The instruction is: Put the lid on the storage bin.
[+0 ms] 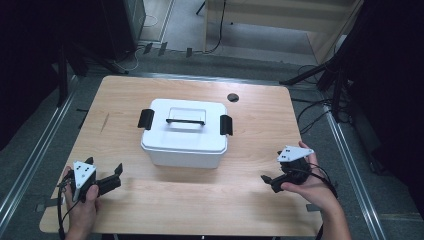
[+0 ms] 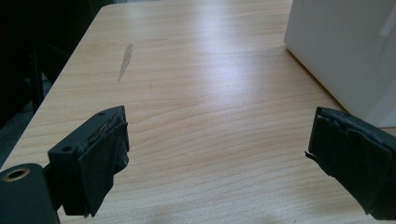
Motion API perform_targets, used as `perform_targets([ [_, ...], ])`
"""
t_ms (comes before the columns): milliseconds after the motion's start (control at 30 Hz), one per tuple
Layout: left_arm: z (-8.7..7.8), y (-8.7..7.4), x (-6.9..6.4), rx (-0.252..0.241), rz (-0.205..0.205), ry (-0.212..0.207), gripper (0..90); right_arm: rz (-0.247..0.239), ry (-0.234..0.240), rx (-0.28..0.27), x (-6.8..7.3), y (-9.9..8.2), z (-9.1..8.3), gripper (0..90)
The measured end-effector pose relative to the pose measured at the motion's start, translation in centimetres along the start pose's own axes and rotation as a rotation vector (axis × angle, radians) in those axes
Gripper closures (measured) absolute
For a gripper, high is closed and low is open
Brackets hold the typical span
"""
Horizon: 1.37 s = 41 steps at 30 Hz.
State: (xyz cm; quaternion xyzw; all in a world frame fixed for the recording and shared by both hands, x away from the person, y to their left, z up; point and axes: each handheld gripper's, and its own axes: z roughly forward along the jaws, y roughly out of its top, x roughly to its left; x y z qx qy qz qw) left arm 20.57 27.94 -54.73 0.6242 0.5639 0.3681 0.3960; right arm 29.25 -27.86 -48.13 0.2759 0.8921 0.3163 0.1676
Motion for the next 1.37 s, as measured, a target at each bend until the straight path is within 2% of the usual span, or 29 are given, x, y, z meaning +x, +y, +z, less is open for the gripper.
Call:
perform_targets([
  [67,0.0,0.0,0.0,0.0,0.002,0.0,5.8,0.009,0.002,-0.005,0.1,-0.6,0.1,0.0],
  [300,0.0,0.0,0.0,0.0,-0.002,0.004,5.8,0.06,-0.037,-0.066,0.6,-2.8,0.5,0.0],
  [600,0.0,0.0,0.0,-0.001,-0.003,0.003,5.8,0.157,-0.069,-0.122,1.3,-5.9,1.1,0.0],
  [733,0.0,0.0,0.0,0.001,-0.003,0.002,5.8,0.193,-0.076,-0.129,1.4,-7.1,1.4,0.0],
  [800,0.0,0.0,0.0,0.0,-0.003,0.003,5.8,0.204,-0.076,-0.114,1.6,-7.6,1.5,0.0],
  [1000,0.0,0.0,0.1,-0.001,-0.005,-0.001,5.9,0.253,-0.116,-0.172,2.2,-8.7,0.6,0.0],
  [1100,0.1,0.0,0.1,0.0,-0.007,-0.003,5.8,0.286,-0.13,-0.199,2.0,-9.0,0.4,0.0],
  [1367,0.2,0.1,0.1,0.015,-0.006,0.003,5.8,0.32,-0.143,-0.204,1.9,-9.0,0.6,0.0],
])
